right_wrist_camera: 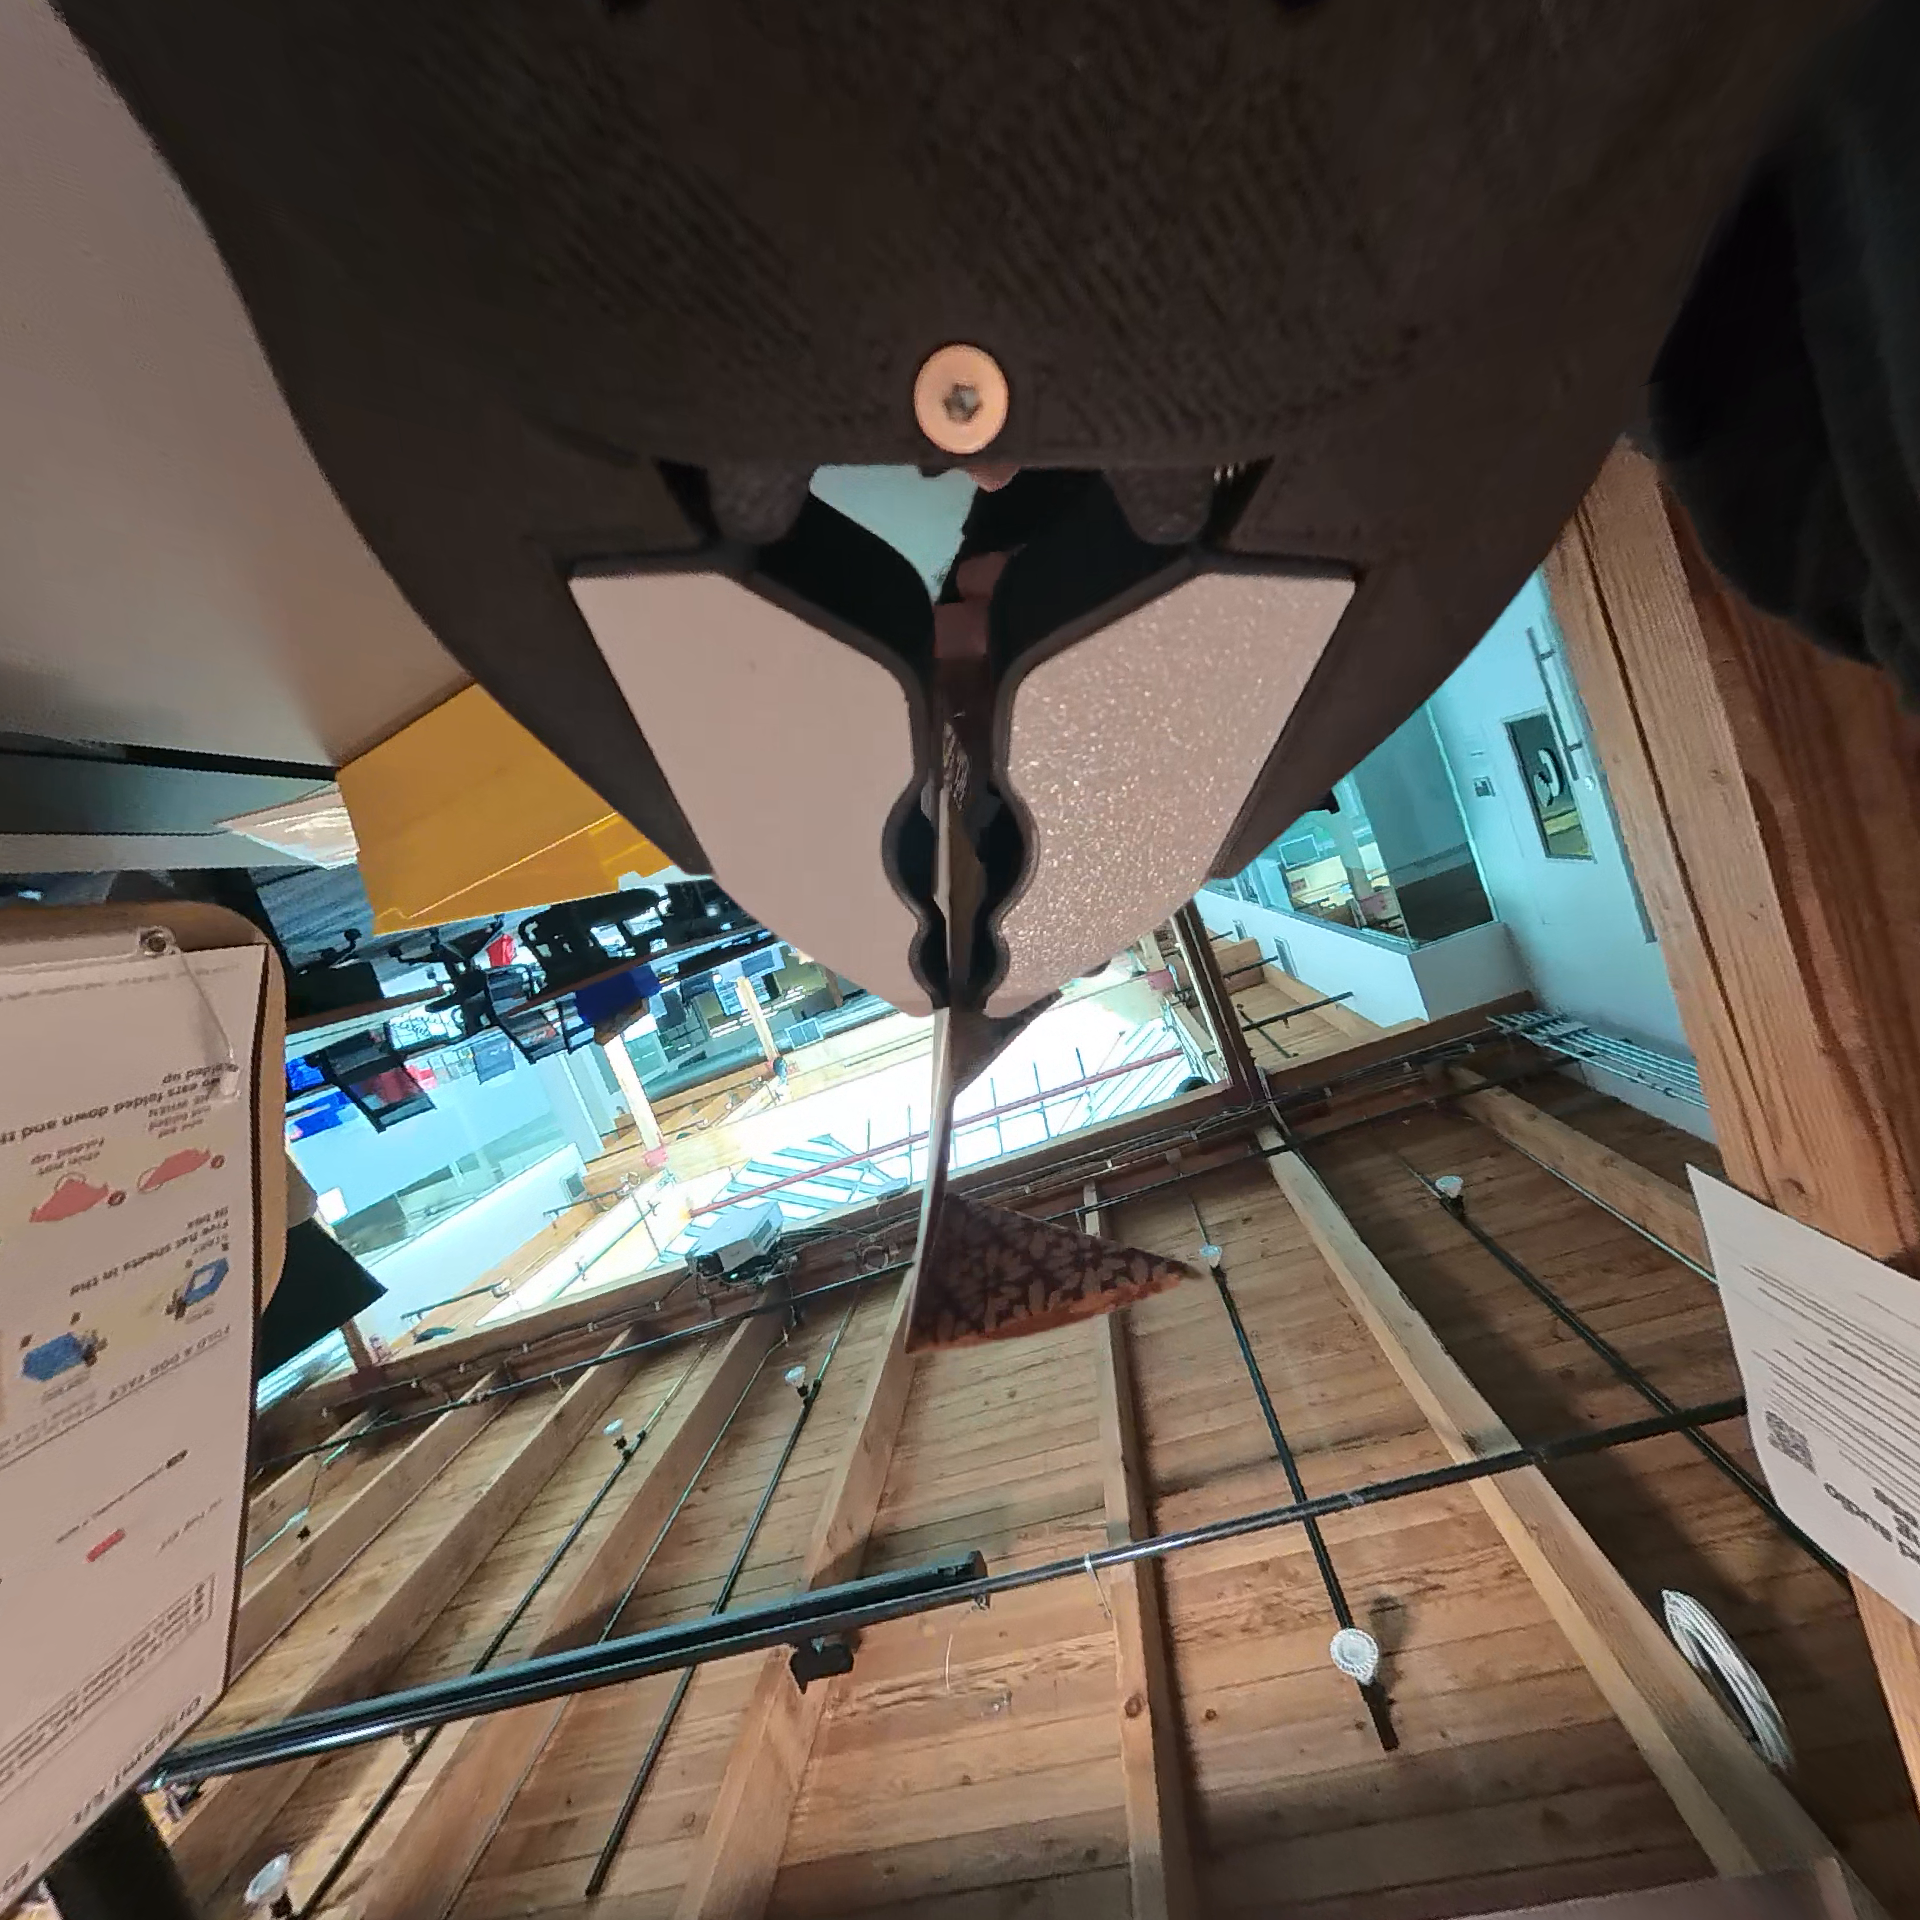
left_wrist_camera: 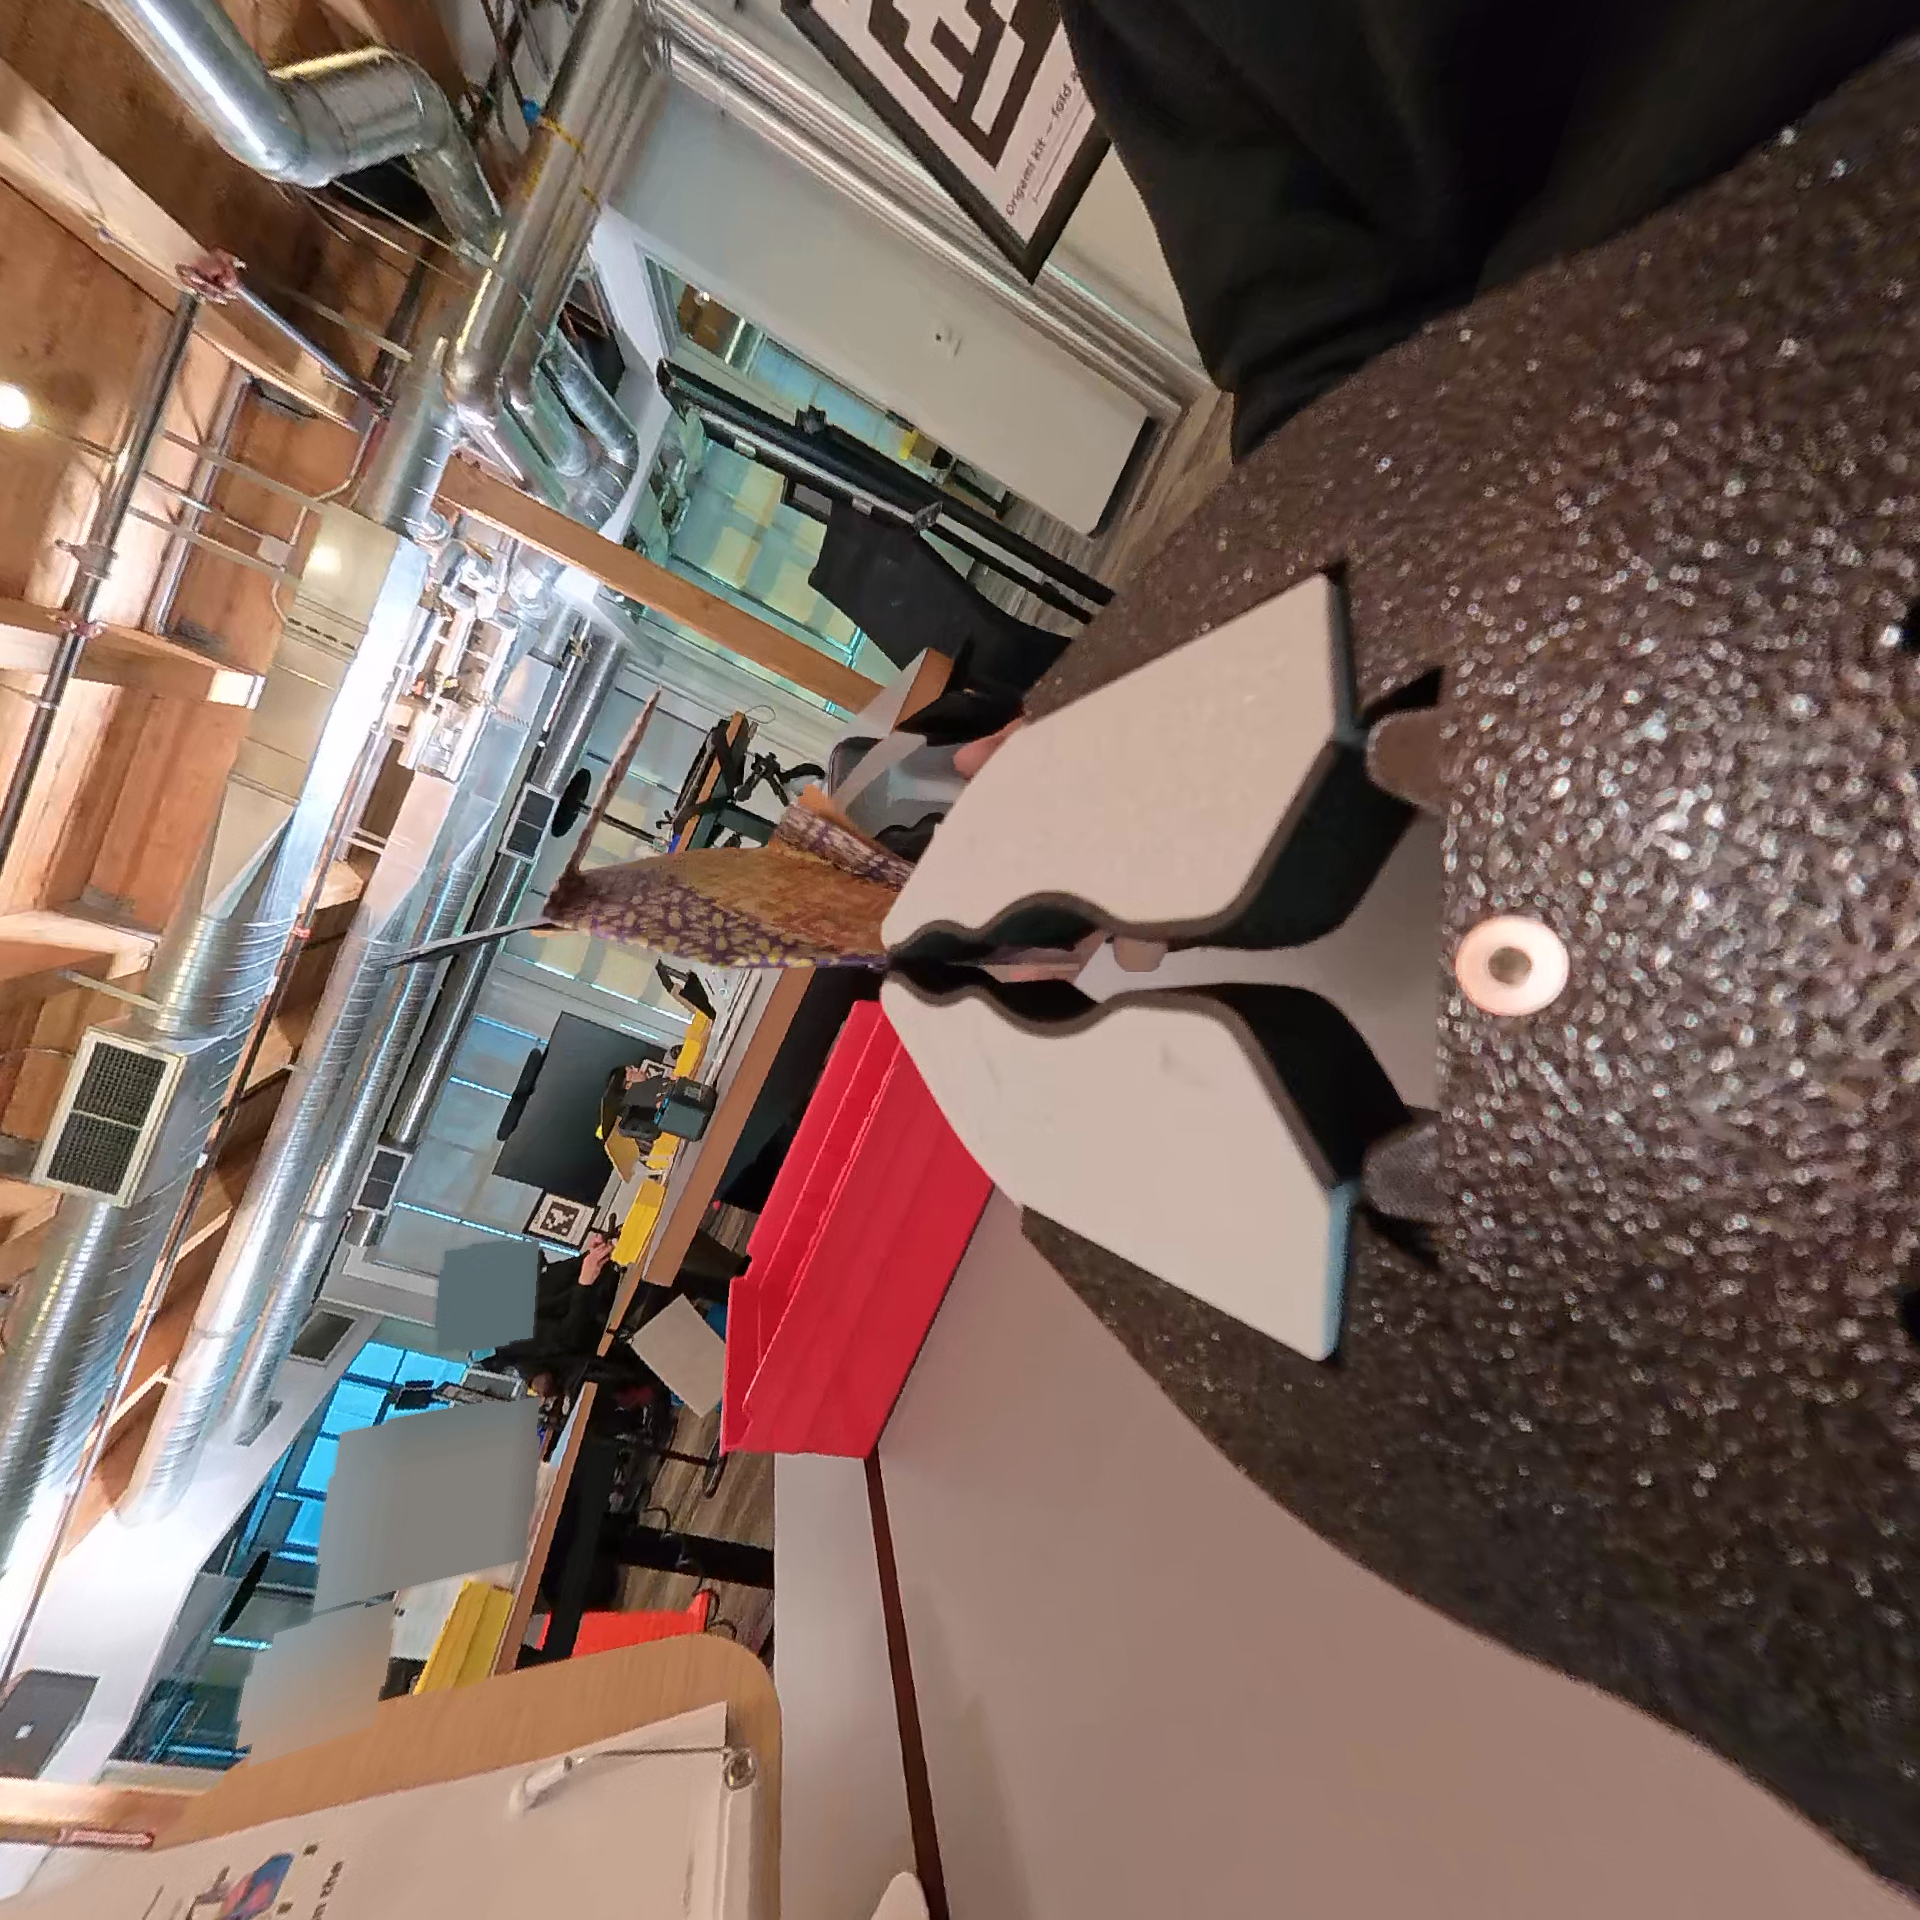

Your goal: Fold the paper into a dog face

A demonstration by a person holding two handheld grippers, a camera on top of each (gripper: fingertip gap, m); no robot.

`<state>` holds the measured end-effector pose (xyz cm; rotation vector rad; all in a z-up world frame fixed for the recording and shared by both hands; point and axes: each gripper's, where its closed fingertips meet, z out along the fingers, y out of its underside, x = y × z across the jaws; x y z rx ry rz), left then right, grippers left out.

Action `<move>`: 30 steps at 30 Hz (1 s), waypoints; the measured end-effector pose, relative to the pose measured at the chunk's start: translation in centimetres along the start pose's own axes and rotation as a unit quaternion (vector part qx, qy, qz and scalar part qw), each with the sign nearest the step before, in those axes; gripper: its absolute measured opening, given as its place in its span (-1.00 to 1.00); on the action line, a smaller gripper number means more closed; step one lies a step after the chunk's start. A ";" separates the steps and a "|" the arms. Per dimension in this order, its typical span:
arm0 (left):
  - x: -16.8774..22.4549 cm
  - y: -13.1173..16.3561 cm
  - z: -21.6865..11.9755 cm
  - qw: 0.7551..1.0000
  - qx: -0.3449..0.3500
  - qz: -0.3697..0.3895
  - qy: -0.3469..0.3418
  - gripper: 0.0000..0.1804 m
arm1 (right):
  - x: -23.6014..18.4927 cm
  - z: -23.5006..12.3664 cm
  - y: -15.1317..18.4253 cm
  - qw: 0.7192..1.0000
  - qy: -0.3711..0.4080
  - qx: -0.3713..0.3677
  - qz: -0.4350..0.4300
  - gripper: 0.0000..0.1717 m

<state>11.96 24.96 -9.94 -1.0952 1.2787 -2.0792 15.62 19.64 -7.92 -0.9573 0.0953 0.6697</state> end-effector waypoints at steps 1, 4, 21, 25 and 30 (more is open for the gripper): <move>0.0 0.0 0.0 1.000 0.000 -0.006 0.001 -1.00 | 0.0 -0.1 -0.2 1.000 0.003 0.004 -0.005 -0.94; 0.1 0.3 0.1 1.000 -0.004 -0.018 0.007 -1.00 | 0.0 -0.2 -1.0 1.000 0.003 0.014 -0.016 -0.94; -0.2 1.3 0.9 0.999 -0.018 -0.032 0.002 -1.00 | 1.7 -0.9 -1.3 0.997 0.056 -0.017 -0.045 -1.00; -0.8 1.5 0.8 0.999 -0.019 -0.044 -0.014 -1.00 | 1.8 -1.2 -0.9 0.995 0.065 -0.047 -0.067 -0.99; -1.2 1.6 0.6 0.997 -0.029 -0.069 -0.022 -1.00 | 3.2 -2.9 -1.8 0.977 0.087 -0.115 -0.159 -0.36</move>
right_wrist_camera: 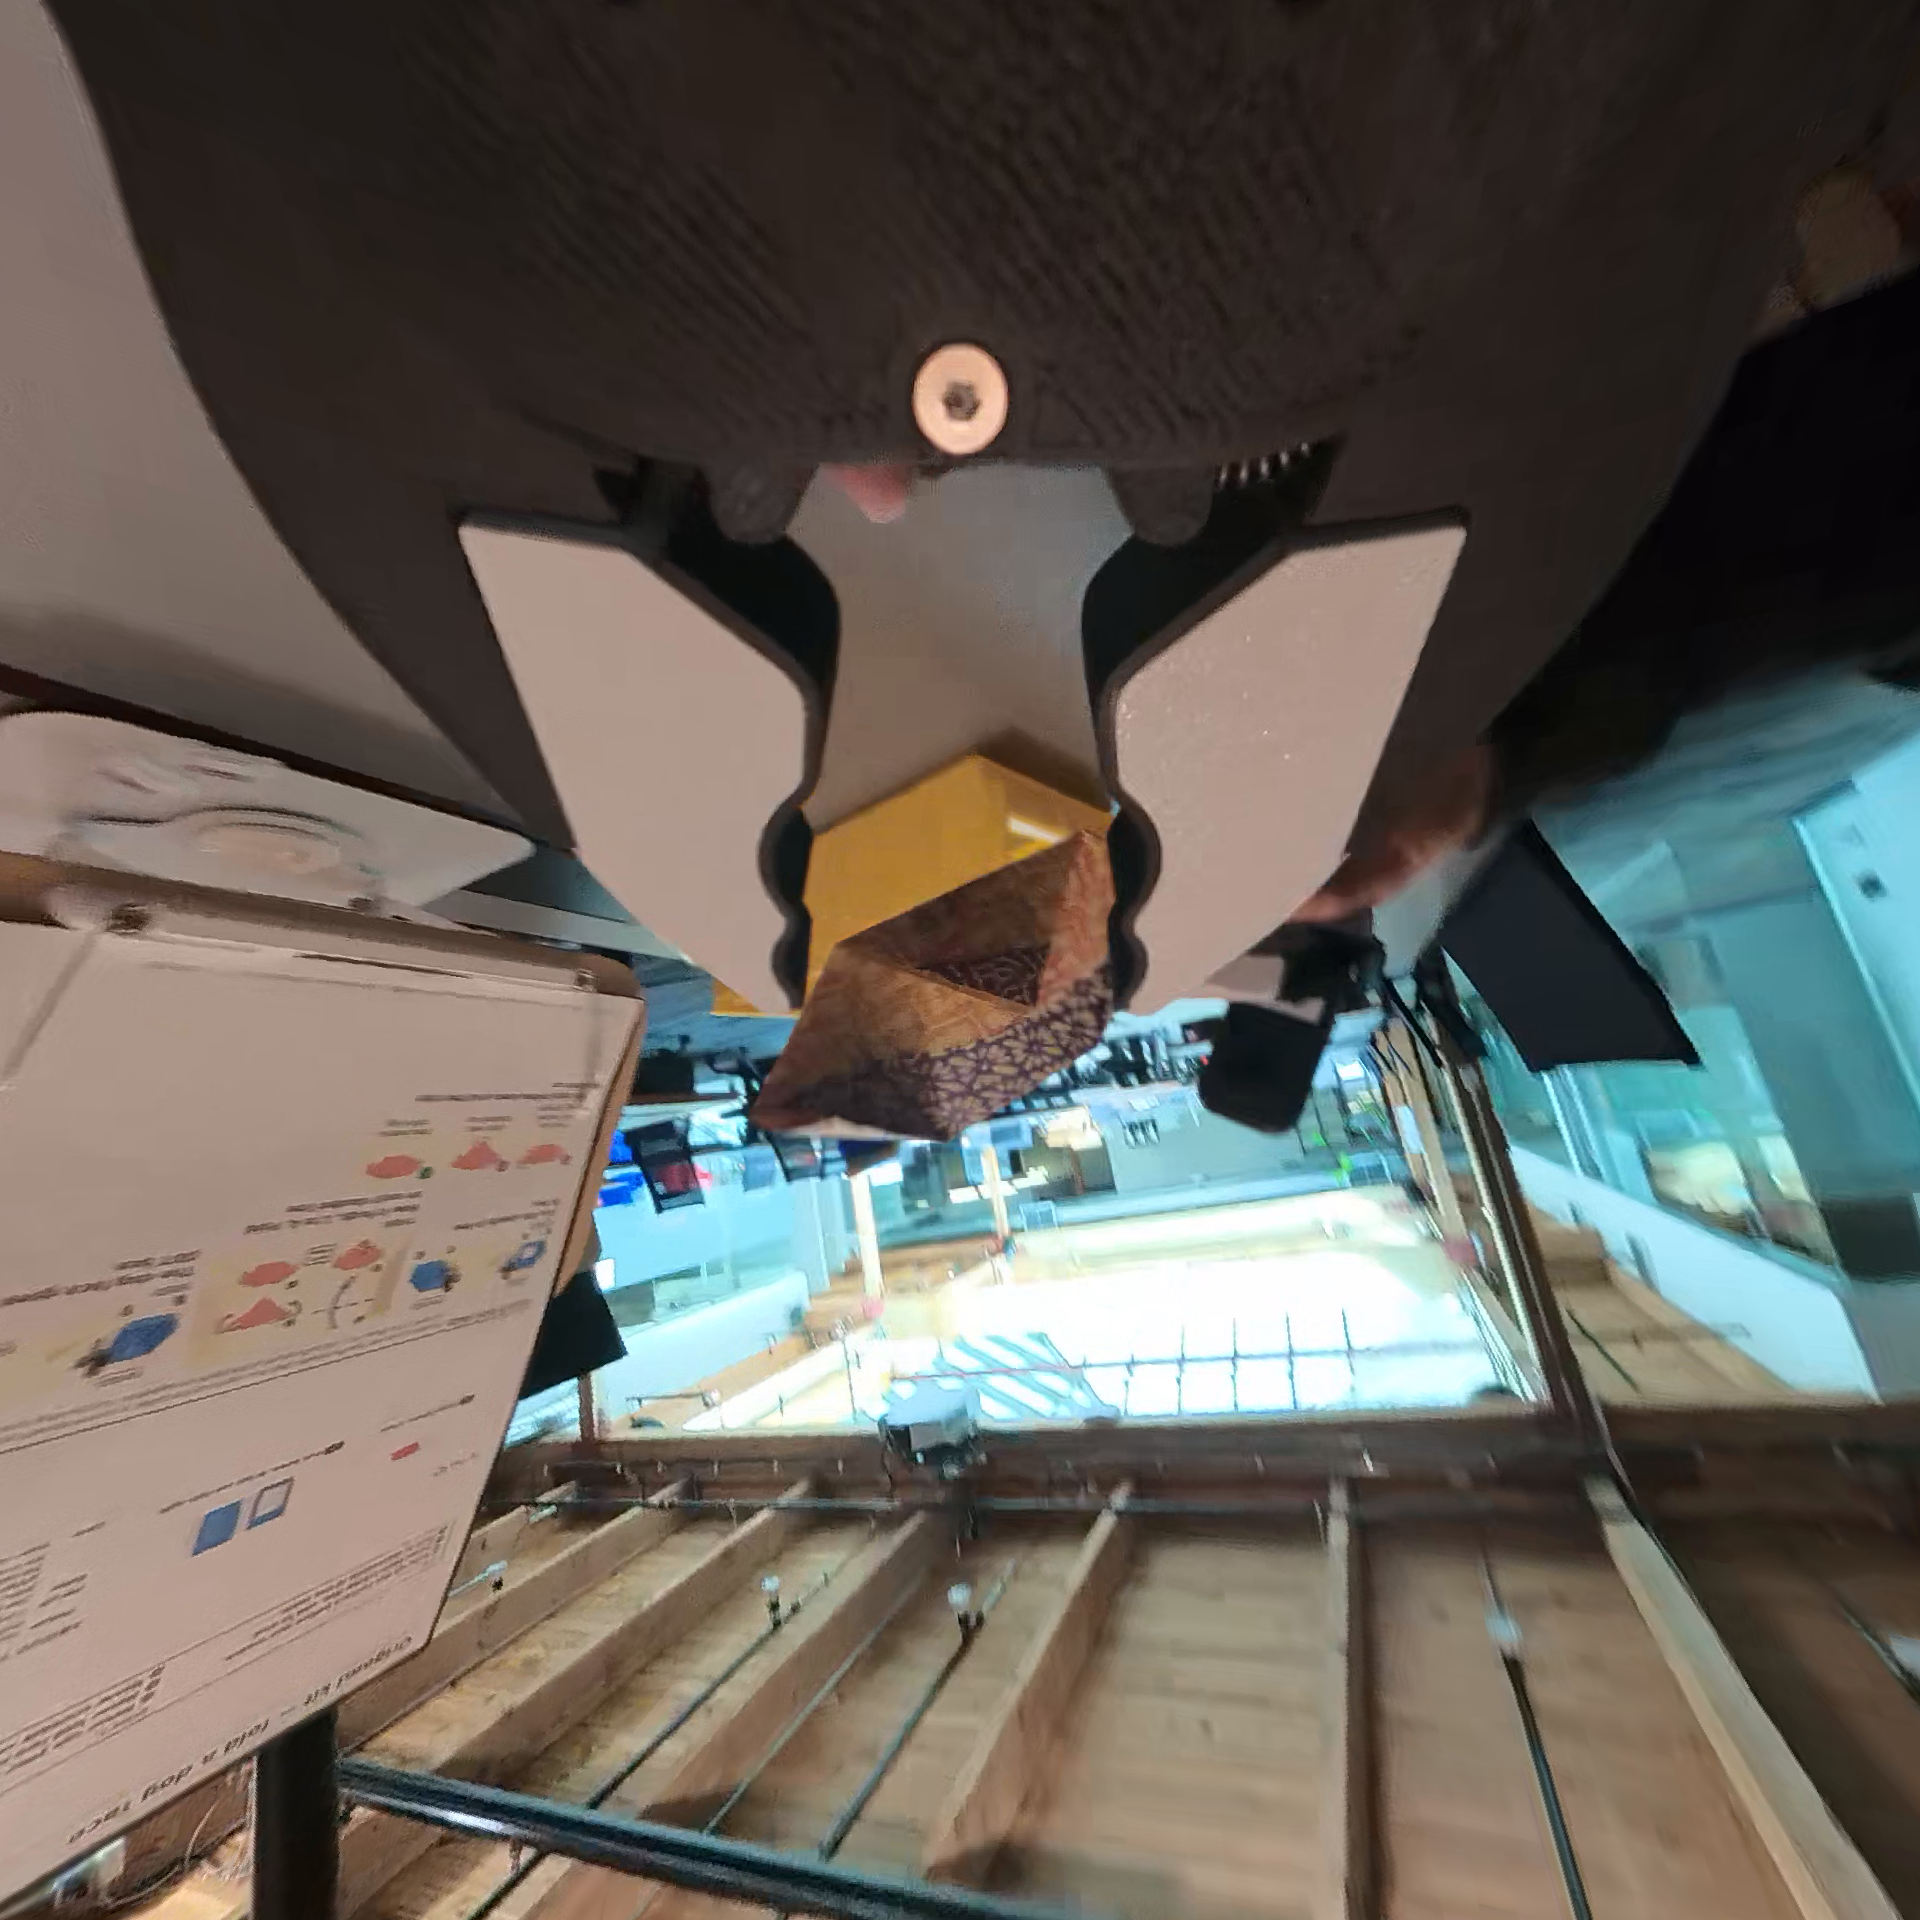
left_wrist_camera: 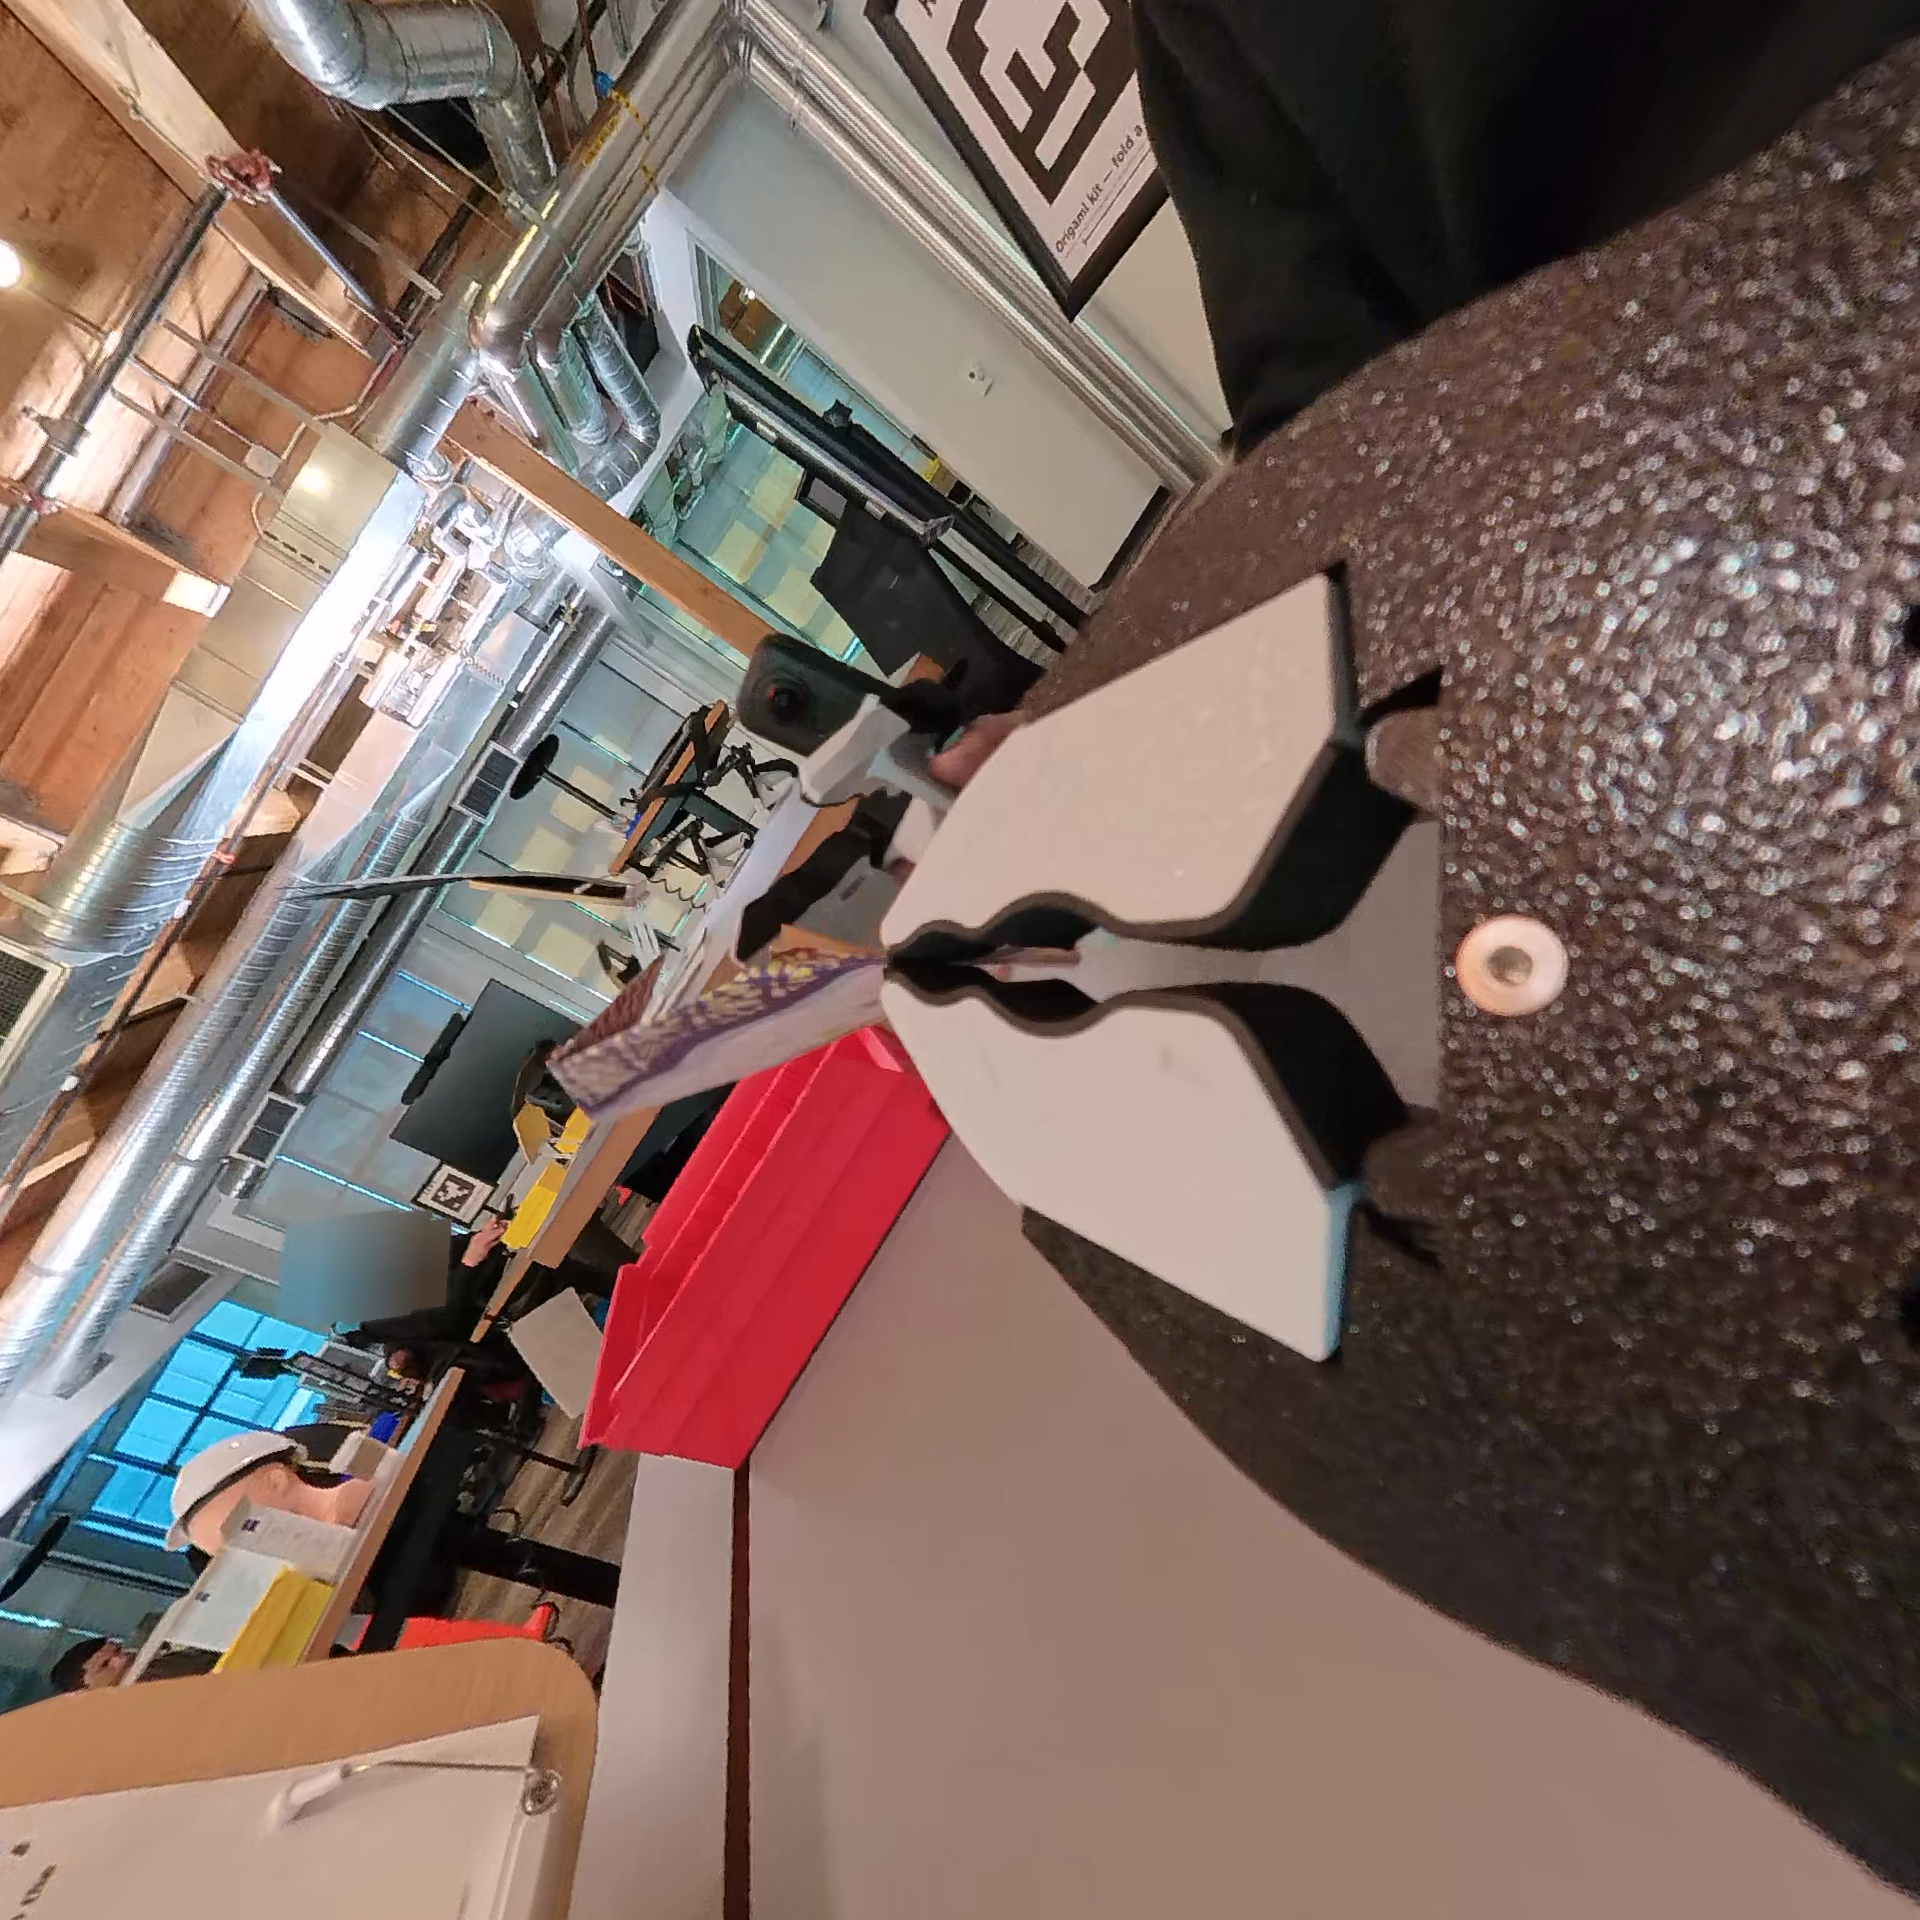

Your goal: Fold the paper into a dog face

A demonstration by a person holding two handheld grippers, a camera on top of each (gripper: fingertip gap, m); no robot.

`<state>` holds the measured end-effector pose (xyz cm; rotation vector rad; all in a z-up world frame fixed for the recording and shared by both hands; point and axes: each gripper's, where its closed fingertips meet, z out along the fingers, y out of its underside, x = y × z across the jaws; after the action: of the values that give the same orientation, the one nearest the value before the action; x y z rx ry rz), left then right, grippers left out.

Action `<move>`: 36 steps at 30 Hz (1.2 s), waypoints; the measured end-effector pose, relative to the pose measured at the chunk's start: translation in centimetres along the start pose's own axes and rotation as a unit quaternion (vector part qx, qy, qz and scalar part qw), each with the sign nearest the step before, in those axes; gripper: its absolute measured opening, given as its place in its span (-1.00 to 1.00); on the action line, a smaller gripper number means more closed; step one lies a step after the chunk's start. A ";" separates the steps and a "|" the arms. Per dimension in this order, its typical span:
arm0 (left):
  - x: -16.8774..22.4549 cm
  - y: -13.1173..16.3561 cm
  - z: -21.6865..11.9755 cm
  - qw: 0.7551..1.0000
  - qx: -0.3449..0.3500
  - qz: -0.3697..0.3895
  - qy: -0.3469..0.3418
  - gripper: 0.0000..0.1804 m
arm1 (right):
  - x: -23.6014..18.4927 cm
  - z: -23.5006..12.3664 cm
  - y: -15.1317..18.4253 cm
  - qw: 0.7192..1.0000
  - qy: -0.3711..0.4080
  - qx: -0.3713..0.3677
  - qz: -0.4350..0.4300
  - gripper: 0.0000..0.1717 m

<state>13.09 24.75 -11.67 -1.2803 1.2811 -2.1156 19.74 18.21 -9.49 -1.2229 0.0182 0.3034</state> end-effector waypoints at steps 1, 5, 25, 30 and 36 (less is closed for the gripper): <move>-0.1 0.1 -0.1 1.000 -0.007 -0.001 -0.002 -1.00 | 0.7 -0.7 -0.3 1.000 0.001 -0.012 -0.015 -0.34; 0.7 1.3 -0.5 0.997 -0.067 -0.009 0.033 -1.00 | 3.6 -2.7 -4.0 1.000 0.009 -0.016 -0.008 -0.44; 3.0 5.0 -1.1 0.975 -0.193 0.017 0.112 -1.00 | -2.4 -1.3 3.0 0.917 -0.231 -0.324 -0.019 -0.77; 3.4 5.6 -1.2 0.970 -0.208 0.031 0.118 -1.00 | -1.8 -1.2 2.9 0.917 -0.221 -0.331 -0.024 -0.63; 3.3 6.1 -1.1 0.968 -0.218 0.036 0.119 -1.00 | -3.1 -2.5 4.3 0.888 -0.268 -0.373 -0.016 -0.97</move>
<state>9.56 19.89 -15.23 -1.1337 1.9485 -2.0543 16.14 16.54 -13.79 -1.8586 -0.6532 0.6488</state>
